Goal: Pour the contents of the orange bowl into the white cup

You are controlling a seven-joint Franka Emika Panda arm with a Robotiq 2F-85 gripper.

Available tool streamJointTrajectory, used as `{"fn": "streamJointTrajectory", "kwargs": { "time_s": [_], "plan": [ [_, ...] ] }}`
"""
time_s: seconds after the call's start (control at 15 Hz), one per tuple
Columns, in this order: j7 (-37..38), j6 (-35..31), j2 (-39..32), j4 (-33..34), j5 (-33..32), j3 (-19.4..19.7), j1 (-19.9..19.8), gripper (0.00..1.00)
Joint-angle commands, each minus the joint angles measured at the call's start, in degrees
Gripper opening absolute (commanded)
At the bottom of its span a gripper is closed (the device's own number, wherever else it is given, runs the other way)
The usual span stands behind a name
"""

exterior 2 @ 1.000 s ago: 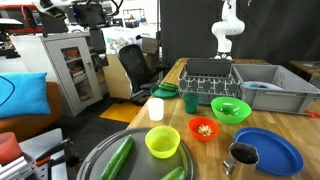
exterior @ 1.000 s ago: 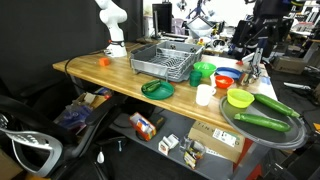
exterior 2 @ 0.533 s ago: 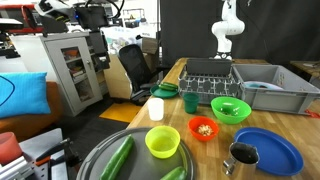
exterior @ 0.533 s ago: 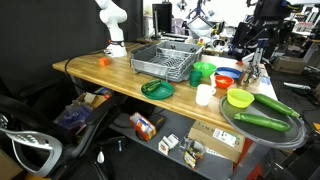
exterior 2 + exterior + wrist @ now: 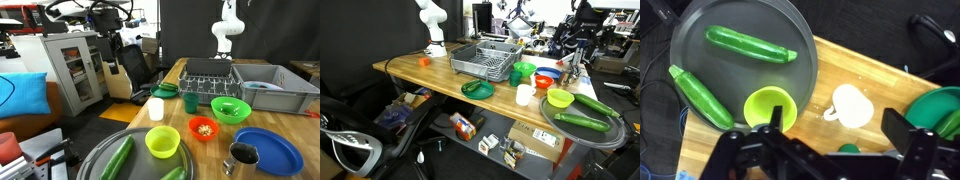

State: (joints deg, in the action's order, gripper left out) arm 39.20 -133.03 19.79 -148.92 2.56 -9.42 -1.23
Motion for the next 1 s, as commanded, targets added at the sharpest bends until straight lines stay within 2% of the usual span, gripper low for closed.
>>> {"fn": "streamJointTrajectory", "kwargs": {
  "time_s": [0.0,0.27,0.33,0.53,0.93],
  "plan": [
    [5.84,-5.85,-4.83,1.41,-0.21,2.36,-3.79,1.0],
    [14.29,-13.09,-10.88,3.18,-1.69,5.6,-7.66,1.0],
    [9.72,-11.18,-8.17,1.74,-1.11,6.48,-6.17,1.0],
    [12.8,-12.58,-10.81,2.94,-1.15,7.14,-6.28,1.0],
    [13.52,-12.58,-10.83,3.17,-1.15,7.01,-6.18,1.0]
  ]
}}
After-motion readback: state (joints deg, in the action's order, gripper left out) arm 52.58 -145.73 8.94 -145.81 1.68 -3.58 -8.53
